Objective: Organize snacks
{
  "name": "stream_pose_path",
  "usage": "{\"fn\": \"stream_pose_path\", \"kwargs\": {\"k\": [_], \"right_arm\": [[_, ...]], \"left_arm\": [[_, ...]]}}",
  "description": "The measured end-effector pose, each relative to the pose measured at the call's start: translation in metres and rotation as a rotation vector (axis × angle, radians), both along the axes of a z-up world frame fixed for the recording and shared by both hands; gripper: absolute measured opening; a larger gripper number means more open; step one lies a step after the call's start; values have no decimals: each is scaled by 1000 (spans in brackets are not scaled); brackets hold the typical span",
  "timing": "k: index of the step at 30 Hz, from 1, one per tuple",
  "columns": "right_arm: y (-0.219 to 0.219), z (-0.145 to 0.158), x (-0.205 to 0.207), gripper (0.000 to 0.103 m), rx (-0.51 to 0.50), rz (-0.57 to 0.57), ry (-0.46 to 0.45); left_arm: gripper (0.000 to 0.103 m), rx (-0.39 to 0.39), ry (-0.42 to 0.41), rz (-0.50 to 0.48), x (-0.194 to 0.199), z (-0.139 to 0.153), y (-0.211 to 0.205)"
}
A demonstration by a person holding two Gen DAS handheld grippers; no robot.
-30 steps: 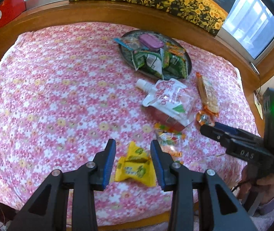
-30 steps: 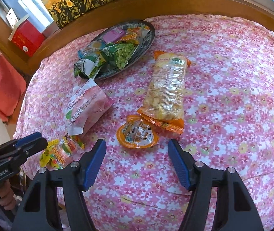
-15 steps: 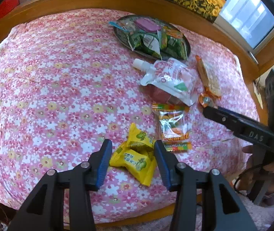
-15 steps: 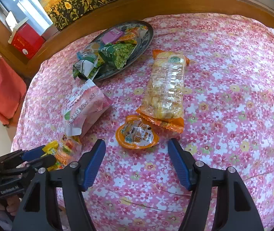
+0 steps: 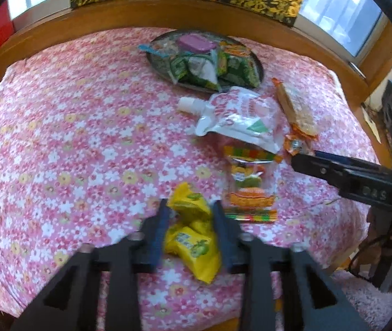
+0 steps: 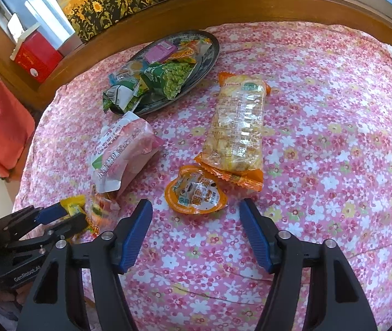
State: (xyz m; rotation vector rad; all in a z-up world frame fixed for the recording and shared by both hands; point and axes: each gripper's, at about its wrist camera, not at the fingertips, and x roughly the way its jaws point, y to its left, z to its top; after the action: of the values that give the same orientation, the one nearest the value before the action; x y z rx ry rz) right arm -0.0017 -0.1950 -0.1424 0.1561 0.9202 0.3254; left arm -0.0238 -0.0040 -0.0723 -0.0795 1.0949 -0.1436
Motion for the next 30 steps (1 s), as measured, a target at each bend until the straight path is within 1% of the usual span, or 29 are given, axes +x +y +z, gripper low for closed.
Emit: {"fn": "stream_pose_path", "kwargs": {"k": [4,5,6,7,9,10,14,17,19,22,24,30], "right_arm": [[-4,0,0,50,-2,-25,0],[-7,-1,0,43,-3,-32,0],[-9,-1,0,34,-6,-41,0],[-11,-1,0,31,-4,-48,3],[-16,-2,-1,22,13,-52,12],[-18,-3,-1,19,20,-53,15],[-22,-4,-1,19,40,-54,23],[-23,-3,1,19,54,-64,38],[-22,-3,2,23,58,-72,44],[-18,-1,2,35,46,-63,32],[-13,-1,4,39,30,-55,28],[-5,0,9,40,-4,-56,11]], "left_arm": [[28,-14,-12,2,2,1,2],[28,-21,-16,5,1,2,3],[28,-25,-21,9,1,3,4],[27,-28,-27,13,1,4,6],[27,-34,-38,22,1,8,9],[27,-37,-40,28,1,9,11],[27,-52,-33,52,3,13,20],[27,-75,-42,74,4,15,26],[27,-85,-50,82,3,18,28],[27,-87,-55,87,3,19,30],[27,-89,-57,86,3,20,30],[27,-89,-62,85,1,20,30]]}}
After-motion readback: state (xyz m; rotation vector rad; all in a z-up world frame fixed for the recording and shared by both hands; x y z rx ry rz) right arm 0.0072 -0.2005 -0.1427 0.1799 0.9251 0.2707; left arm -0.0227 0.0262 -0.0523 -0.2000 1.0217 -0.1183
